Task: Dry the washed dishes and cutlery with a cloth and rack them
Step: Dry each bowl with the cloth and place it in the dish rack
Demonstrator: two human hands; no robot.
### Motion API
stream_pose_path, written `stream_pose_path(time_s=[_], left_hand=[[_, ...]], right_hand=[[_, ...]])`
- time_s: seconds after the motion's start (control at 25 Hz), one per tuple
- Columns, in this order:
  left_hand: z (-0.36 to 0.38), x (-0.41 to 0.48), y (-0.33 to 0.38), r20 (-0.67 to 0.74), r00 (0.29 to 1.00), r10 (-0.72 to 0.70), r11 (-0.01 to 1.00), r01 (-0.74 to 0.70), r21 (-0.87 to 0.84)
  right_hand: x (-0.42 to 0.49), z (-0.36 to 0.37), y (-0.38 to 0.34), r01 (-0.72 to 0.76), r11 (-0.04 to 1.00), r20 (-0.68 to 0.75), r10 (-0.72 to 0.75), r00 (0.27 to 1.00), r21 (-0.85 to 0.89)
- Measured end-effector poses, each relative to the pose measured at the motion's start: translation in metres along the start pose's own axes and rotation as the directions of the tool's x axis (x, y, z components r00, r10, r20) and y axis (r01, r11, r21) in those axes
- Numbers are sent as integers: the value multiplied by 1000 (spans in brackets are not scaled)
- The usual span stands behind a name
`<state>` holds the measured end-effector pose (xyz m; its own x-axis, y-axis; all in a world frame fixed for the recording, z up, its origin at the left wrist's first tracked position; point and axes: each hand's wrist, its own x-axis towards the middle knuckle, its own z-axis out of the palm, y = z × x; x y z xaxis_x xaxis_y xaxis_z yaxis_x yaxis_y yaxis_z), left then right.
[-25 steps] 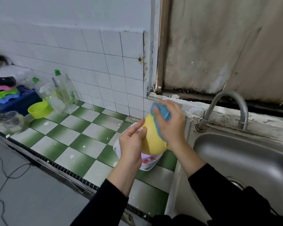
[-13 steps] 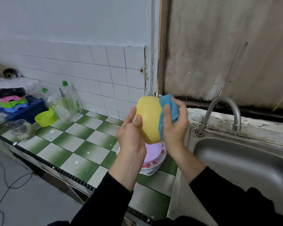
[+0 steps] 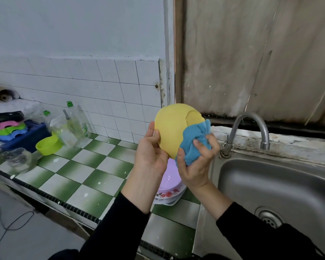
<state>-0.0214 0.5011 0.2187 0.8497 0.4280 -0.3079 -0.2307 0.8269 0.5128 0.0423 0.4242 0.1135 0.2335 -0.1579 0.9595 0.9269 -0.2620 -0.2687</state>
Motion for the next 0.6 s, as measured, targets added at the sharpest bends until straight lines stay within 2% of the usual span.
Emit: stream_pose_path(time_s=[0.08,0.16,0.24,0.28,0.36,0.4,0.48,0.52,0.6], left_hand=[[-1,-3,-1,22,999,-35,998,36,-44],[-2,-4,0,34,999,-36,995,39,-97],[-2,-3,2,39,999,-11,991,16,-132],[-3,-3,3,46,999,6,990,1,-142],[-5,-6,3,79,996,41,994,-32,-108],[-6,-8,5,111,992,58,997,-52,-62],[-7,-11,13,181,978,104,990,-119,74],[-8,-12,19,206,968,145,970,-180,163],[-10,-14,28,231,937,261,873,-331,357]], right_hand=[[-5,0,3,-94,996,-65,94,993,8],[3,-2,-4,-324,939,-164,340,926,117],[23,-1,-18,-563,738,-177,652,738,371],[31,0,-24,-622,616,-137,755,641,484],[39,0,-32,-665,479,-97,846,525,573],[43,-2,-34,-673,452,-85,860,503,585],[52,-7,-28,-679,432,-40,859,510,593],[57,-10,-22,-687,431,4,846,534,585],[65,-16,-11,-690,474,123,770,626,547]])
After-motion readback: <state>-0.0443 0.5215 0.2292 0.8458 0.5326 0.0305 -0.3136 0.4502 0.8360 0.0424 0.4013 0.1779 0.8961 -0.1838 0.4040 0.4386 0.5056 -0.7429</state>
